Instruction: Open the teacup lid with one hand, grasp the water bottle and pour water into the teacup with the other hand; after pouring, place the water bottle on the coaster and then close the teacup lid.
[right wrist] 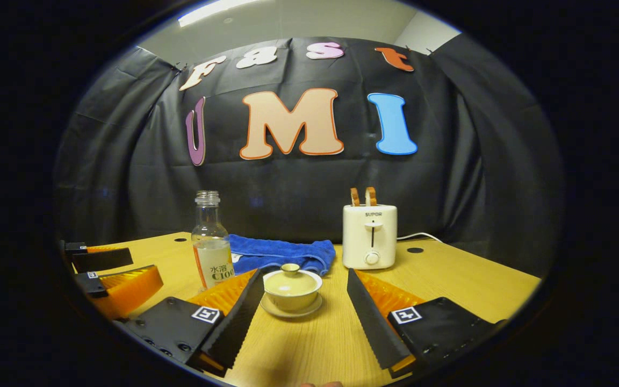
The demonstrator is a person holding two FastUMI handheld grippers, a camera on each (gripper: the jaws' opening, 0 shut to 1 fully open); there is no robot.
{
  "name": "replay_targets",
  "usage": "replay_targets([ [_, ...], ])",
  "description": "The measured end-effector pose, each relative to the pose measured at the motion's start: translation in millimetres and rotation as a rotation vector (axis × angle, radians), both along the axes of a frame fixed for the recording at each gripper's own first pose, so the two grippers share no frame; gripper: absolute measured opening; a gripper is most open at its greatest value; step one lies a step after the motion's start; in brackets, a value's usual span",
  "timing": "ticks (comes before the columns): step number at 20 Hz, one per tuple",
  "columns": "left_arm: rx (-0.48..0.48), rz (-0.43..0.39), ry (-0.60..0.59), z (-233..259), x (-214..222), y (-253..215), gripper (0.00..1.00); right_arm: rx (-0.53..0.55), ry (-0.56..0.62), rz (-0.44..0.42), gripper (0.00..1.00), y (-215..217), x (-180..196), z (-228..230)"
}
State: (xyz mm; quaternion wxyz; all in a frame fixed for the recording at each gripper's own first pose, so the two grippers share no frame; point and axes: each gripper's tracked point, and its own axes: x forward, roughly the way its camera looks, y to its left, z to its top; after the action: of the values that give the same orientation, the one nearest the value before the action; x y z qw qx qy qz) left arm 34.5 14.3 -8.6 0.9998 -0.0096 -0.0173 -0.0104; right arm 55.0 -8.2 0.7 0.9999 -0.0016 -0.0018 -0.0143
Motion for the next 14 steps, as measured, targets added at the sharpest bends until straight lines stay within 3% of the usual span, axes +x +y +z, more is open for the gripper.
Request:
replay_targets([
  [6,0.0,0.007,0.0,0,-32,-15,0.96,-0.002,-0.006,-0.034,0.98,11,-61,2],
  [7,0.001,0.009,-0.001,1,-37,-17,0.96,-0.002,-0.004,-0.027,0.94,14,-68,2],
  [8,0.0,0.01,-0.001,1,-42,-18,0.95,-0.002,-0.006,-0.023,0.98,18,-74,2],
  [9,0.0,0.006,-0.003,2,-46,-21,0.95,-0.003,-0.004,-0.015,0.94,20,-78,1],
  [14,0.002,-0.005,-0.001,1,-51,-26,0.94,-0.001,-0.003,-0.019,0.97,20,-84,1],
])
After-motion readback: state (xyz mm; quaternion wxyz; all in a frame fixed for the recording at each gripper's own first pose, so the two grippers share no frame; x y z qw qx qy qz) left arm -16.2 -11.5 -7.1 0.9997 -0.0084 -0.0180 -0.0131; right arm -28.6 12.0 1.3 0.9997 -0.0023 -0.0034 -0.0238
